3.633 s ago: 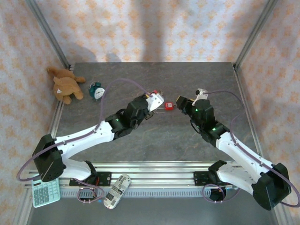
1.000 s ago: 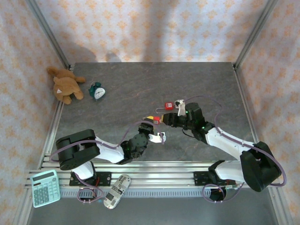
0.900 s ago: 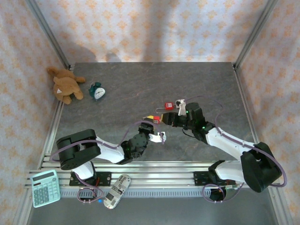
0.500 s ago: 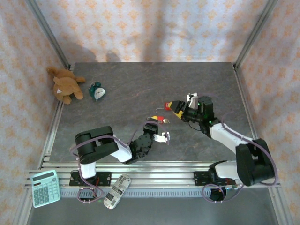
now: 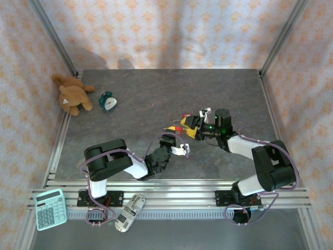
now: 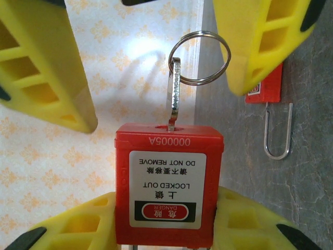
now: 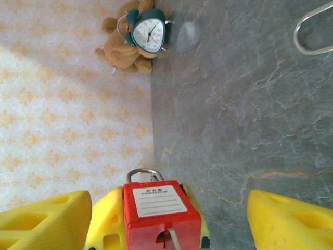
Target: Unlock with the key
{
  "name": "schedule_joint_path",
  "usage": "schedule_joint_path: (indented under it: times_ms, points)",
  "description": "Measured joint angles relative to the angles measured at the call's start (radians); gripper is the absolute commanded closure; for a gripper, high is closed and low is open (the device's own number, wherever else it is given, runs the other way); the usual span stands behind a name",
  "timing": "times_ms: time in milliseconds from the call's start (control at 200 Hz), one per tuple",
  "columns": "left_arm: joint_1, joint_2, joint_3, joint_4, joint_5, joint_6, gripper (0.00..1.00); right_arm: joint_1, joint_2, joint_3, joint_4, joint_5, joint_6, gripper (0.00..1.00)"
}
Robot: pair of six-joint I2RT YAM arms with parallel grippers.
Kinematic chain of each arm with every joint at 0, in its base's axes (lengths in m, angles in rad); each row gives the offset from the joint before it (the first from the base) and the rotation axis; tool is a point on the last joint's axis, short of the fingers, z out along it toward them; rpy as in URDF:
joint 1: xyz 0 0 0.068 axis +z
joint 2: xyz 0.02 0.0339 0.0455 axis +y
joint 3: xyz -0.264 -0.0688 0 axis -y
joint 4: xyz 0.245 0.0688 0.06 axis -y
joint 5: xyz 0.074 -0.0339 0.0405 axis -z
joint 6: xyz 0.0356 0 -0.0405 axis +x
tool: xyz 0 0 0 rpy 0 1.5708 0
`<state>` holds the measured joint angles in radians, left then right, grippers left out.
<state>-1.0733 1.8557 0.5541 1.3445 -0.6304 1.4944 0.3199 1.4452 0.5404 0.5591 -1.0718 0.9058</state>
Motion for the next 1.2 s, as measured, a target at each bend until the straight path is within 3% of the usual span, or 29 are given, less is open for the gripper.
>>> schedule_joint_path:
  times_ms: [215, 561, 681, 821, 1011, 1101, 1201]
  points:
    - [0.006, 0.0, 0.029, 0.009, -0.004, 0.0, 0.78, 0.055, 0.013, 0.0, 0.037, -0.011, 0.031, 0.39]
    - [0.006, 0.0, 0.027, 0.008, -0.007, -0.001, 0.78, 0.057, 0.016, 0.003, 0.072, -0.014, 0.056, 0.58]
    - [0.006, 0.0, 0.027, 0.011, -0.012, -0.005, 0.73, 0.057, 0.018, 0.004, 0.075, -0.014, 0.063, 0.65]
    - [0.006, 0.0, 0.027, 0.013, -0.014, -0.009, 0.62, 0.057, 0.019, 0.005, 0.077, -0.014, 0.063, 0.67]
    - [0.006, 0.0, 0.027, 0.024, -0.013, -0.023, 0.23, 0.057, 0.019, 0.008, 0.052, -0.006, 0.048, 0.69]
    - [0.006, -0.014, 0.02, 0.023, -0.01, -0.037, 0.15, 0.057, 0.019, 0.016, 0.022, 0.002, 0.027, 0.7]
    - [0.004, -0.066, -0.004, 0.02, -0.006, -0.047, 0.12, 0.057, 0.019, 0.03, -0.005, 0.005, 0.008, 0.71]
